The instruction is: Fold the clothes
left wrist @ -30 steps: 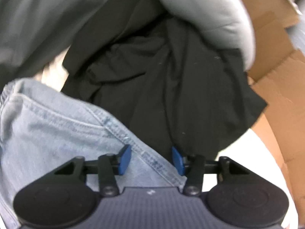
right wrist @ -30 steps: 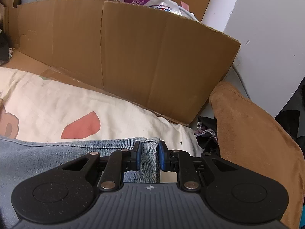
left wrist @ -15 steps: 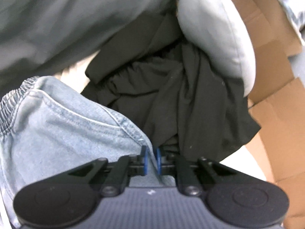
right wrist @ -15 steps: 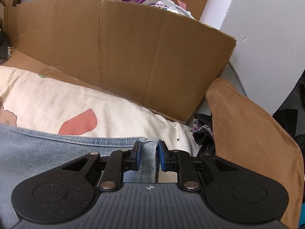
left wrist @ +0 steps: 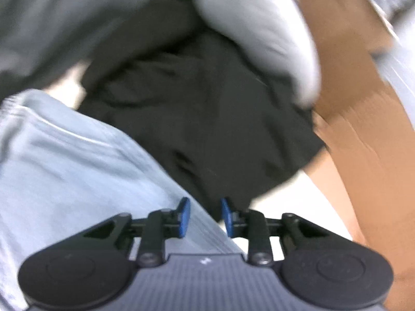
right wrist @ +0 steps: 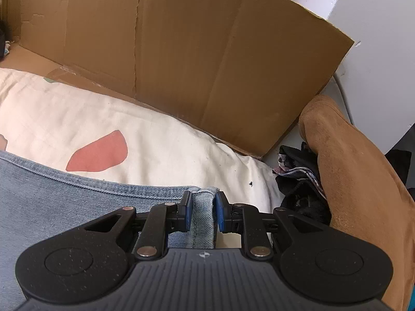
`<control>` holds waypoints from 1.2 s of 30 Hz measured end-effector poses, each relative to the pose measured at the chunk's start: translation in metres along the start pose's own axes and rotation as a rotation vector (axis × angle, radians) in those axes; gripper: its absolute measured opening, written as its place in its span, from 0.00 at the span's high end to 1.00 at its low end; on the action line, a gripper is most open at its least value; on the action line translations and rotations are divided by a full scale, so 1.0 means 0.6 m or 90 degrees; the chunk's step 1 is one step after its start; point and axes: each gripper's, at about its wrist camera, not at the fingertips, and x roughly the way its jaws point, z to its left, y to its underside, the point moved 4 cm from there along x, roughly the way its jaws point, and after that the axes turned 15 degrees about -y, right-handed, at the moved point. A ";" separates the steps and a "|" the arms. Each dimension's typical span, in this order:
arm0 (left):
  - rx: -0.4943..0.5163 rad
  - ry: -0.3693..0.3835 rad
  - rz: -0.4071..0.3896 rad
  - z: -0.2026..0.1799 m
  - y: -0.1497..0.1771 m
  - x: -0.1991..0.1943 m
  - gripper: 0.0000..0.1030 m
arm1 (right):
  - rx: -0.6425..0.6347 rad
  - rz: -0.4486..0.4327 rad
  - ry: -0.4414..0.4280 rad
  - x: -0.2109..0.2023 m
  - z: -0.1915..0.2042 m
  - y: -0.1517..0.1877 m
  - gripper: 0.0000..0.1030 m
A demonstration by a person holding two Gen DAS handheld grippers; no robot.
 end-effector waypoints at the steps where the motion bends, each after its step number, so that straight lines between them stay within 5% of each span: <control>1: 0.010 0.009 0.009 -0.014 0.010 0.000 0.71 | 0.000 0.000 0.000 0.000 0.000 0.000 0.82; 5: 0.015 0.037 0.054 -0.057 0.044 0.006 0.64 | -0.004 0.000 0.001 -0.001 0.001 0.000 0.82; 7: 0.018 0.029 0.087 -0.077 0.065 0.012 0.51 | -0.003 -0.001 0.001 -0.001 0.000 0.000 0.81; 20: -0.044 -0.007 0.192 -0.119 0.166 0.032 0.50 | -0.009 -0.007 -0.006 0.000 -0.001 0.004 0.81; 26: -0.094 -0.015 0.205 -0.138 0.160 0.060 0.51 | -0.007 -0.013 -0.013 -0.003 -0.003 0.007 0.81; 28: -0.104 -0.034 0.209 -0.131 0.161 0.061 0.70 | -0.005 -0.016 -0.015 -0.004 -0.004 0.008 0.81; 31: -0.131 -0.030 0.214 -0.119 0.163 0.062 0.83 | -0.007 -0.025 -0.015 -0.007 -0.003 0.008 0.81; 36: -0.174 0.010 0.199 -0.099 0.173 0.056 0.90 | -0.017 -0.040 -0.011 -0.016 -0.001 0.008 0.81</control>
